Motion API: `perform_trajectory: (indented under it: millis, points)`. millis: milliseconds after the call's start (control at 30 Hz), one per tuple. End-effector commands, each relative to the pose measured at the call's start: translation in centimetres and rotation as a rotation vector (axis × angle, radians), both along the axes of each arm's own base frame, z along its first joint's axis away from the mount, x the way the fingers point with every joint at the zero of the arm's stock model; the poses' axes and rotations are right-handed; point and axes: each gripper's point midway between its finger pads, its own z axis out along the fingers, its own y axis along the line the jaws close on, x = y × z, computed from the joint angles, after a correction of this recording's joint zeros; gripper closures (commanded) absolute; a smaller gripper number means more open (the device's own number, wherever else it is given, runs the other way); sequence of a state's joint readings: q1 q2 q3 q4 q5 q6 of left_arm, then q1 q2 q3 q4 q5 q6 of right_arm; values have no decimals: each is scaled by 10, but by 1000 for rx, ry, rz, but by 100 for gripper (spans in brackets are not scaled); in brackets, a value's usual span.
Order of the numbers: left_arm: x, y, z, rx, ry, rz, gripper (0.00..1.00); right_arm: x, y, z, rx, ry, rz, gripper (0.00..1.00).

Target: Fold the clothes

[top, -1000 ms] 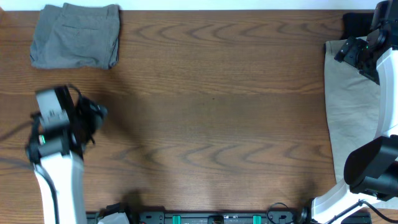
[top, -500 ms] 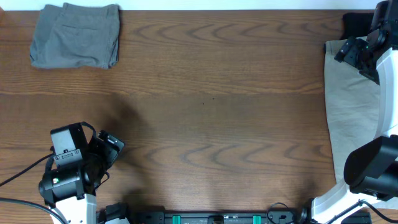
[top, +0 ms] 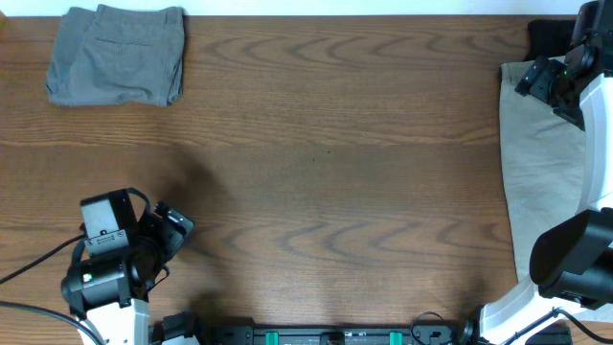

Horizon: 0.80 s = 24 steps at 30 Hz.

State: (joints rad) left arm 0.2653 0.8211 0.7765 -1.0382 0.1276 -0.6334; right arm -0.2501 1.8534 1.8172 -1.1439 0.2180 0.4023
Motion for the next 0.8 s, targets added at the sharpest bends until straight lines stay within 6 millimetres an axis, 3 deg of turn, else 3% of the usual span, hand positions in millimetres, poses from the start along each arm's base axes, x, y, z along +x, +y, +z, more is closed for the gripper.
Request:
perform_trajectory:
  millis: [0, 333, 600, 767]
  points:
    - [3, -9, -3, 31, -52, -74, 2, -2, -4, 9, -14, -21, -21, 1]
    - [36, -58, -4, 143, -513, -404, 2, -2, -4, 9, -14, -21, -21, 1]
    - [56, -59, 14, 205, -810, -394, 2, -2, -4, 9, -14, -21, -21, 1]
    - [64, -59, 14, 278, -955, -413, 2, -2, -4, 9, -14, -21, -21, 1]
